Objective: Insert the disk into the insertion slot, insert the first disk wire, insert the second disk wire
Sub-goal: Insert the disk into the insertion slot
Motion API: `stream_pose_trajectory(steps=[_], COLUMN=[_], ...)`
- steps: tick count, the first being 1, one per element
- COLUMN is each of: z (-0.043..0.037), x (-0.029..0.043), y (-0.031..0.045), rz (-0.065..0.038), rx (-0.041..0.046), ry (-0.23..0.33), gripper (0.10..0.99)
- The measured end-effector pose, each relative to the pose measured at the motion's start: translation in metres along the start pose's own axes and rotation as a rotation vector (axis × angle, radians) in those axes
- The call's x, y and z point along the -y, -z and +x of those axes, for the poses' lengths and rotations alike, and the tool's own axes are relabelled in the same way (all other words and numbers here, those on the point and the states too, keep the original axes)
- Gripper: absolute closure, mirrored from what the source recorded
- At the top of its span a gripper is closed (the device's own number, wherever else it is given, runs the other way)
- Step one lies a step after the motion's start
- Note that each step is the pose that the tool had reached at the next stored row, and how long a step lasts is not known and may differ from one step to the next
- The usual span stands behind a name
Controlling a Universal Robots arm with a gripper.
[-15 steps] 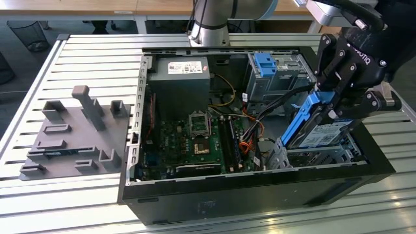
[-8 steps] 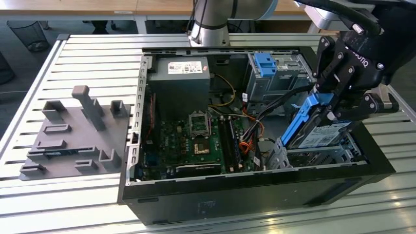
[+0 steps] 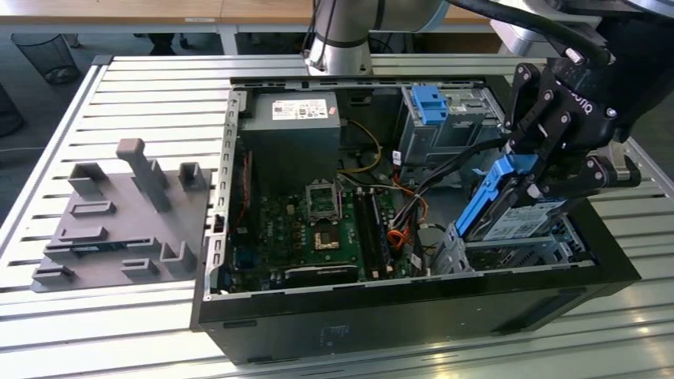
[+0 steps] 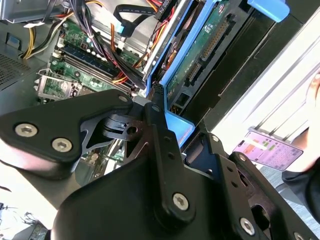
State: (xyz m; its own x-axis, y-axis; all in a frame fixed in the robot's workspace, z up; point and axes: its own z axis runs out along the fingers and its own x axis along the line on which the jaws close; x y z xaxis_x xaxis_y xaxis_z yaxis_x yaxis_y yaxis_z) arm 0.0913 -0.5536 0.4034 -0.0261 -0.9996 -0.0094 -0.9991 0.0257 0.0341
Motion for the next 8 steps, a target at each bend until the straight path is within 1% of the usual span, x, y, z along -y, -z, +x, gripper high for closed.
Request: stream_pose_trajectory(steps=[8], z=[0.0001], x=[0.0002], y=[-0.0053], rz=[0.000], rx=[0.0000], ry=[0.000], gripper=[0.722])
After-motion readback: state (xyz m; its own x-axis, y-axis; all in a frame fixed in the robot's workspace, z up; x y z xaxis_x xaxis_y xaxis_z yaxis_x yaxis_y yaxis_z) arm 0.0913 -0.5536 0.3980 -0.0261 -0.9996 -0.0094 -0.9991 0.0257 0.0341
